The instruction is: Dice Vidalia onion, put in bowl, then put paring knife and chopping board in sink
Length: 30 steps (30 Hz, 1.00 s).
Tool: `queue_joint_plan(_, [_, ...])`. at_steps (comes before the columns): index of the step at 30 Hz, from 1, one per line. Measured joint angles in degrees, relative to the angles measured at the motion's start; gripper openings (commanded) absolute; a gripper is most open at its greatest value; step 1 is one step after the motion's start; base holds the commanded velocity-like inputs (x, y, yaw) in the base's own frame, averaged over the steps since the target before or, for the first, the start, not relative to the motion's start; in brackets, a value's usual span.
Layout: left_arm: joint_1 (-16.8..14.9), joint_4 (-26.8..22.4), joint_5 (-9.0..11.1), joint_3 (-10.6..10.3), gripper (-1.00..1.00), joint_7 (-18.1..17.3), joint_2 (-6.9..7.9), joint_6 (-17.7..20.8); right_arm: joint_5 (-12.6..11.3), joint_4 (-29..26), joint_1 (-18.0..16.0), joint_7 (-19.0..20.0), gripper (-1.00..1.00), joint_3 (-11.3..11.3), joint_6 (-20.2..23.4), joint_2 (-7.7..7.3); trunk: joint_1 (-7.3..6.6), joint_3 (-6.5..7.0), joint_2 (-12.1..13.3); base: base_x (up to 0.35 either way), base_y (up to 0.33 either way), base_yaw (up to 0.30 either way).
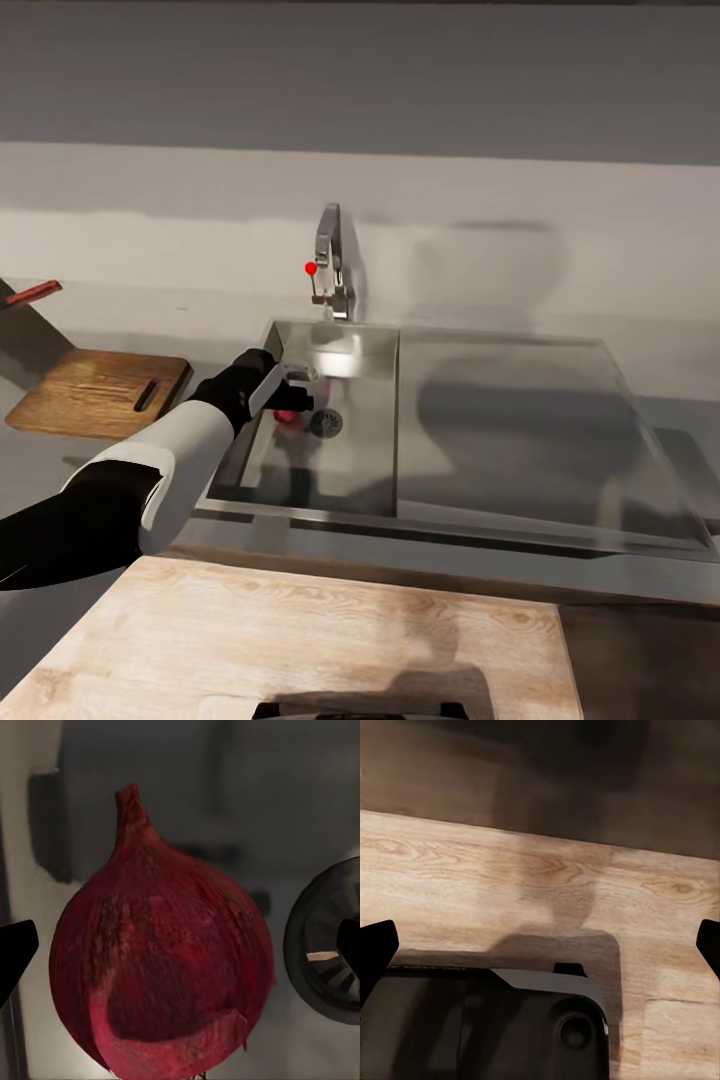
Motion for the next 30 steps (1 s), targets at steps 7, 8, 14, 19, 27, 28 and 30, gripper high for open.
queue_joint_plan(7, [0.0,0.71,0.0,-0.01,1.0,0.0,0.0,-0.08,-0.06,0.0,-0.02,0.3,1.0,0.09,0.0,-0.03,0.0,-0.1,0.0,0.0,0.0,0.0])
queue_joint_plan(8, [0.0,0.98,0.0,-0.01,1.0,0.0,0.0,-0.09,-0.05,0.0,-0.02,0.36,1.0,0.13,-0.04,-0.1,0.0,-0.11,0.0,0.0,0.0,0.0])
queue_joint_plan(14, [0.0,1.5,-0.01,-0.01,1.0,0.0,0.08,-0.13,-0.01,0.0,-0.02,0.4,1.0,0.07,-0.03,-0.35,0.0,-0.11,0.0,0.0,0.0,0.0])
queue_joint_plan(19, [0.0,1.56,-0.06,-0.01,1.0,0.0,0.09,-0.16,0.0,0.0,0.01,0.4,1.0,0.01,-0.02,-0.36,0.0,-0.11,0.0,0.0,0.0,0.0])
queue_joint_plan(27, [0.0,1.56,-0.08,-0.02,-1.0,0.0,0.09,-0.17,0.0,0.0,-0.01,0.4,1.0,-0.03,-0.01,-0.19,0.0,-0.11,0.0,0.0,0.0,0.0])
queue_joint_plan(28, [0.0,1.56,0.19,0.05,-1.0,0.03,0.09,-0.18,0.0,0.0,-0.01,0.4,1.0,-0.03,-0.01,-0.17,0.0,-0.11,0.0,0.0,0.0,0.0])
queue_joint_plan(30, [0.0,1.57,0.12,0.03,-1.0,0.03,0.09,-0.19,0.0,0.0,-0.02,0.35,1.0,-0.02,0.0,-0.11,-0.01,-0.1,-0.01,0.0,0.0,0.0])
